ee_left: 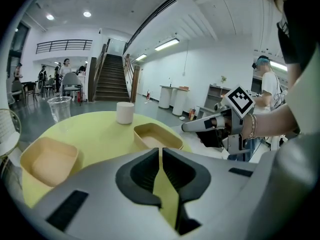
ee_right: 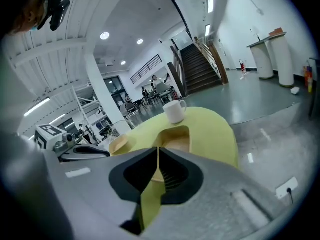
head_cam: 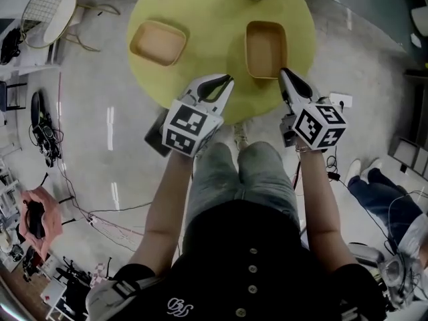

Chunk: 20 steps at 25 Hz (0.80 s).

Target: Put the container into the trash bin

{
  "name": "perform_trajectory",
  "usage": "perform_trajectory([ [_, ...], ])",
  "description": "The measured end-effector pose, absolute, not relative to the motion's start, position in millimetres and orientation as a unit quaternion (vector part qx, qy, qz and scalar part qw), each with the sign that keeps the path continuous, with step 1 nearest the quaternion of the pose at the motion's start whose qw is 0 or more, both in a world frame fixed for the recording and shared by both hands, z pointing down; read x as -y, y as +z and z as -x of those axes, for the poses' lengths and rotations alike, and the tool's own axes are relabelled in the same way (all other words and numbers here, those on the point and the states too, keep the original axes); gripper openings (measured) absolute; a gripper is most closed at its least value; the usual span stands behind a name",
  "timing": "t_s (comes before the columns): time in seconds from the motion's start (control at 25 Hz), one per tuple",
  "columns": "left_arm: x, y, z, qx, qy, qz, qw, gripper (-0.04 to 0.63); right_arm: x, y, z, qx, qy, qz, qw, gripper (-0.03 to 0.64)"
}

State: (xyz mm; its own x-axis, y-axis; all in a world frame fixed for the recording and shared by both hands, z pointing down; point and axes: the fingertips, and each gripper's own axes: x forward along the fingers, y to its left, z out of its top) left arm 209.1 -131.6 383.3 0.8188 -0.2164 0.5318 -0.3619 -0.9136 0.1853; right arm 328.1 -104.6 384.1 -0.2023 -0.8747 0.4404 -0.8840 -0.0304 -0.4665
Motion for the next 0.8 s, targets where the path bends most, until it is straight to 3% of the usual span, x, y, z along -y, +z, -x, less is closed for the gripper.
perform_trajectory([
  [0.16,135.2,386.5,-237.3,0.151,0.25,-0.945,0.147,0.028,113.9,397.4,-355.7,0.686,0.341,-0.642,0.016,0.012],
  [0.32,134.7,390.3,-249.0,0.147,0.246,-0.946,0.151,0.028,116.7,420.4,-364.3,0.68,0.367,-0.634,0.029,0.104],
  [0.8,138.2,408.5,-250.0,0.156,0.254,-0.939,0.168,0.028,130.8,453.4,-383.0,0.658,0.387,-0.643,0.053,0.104],
])
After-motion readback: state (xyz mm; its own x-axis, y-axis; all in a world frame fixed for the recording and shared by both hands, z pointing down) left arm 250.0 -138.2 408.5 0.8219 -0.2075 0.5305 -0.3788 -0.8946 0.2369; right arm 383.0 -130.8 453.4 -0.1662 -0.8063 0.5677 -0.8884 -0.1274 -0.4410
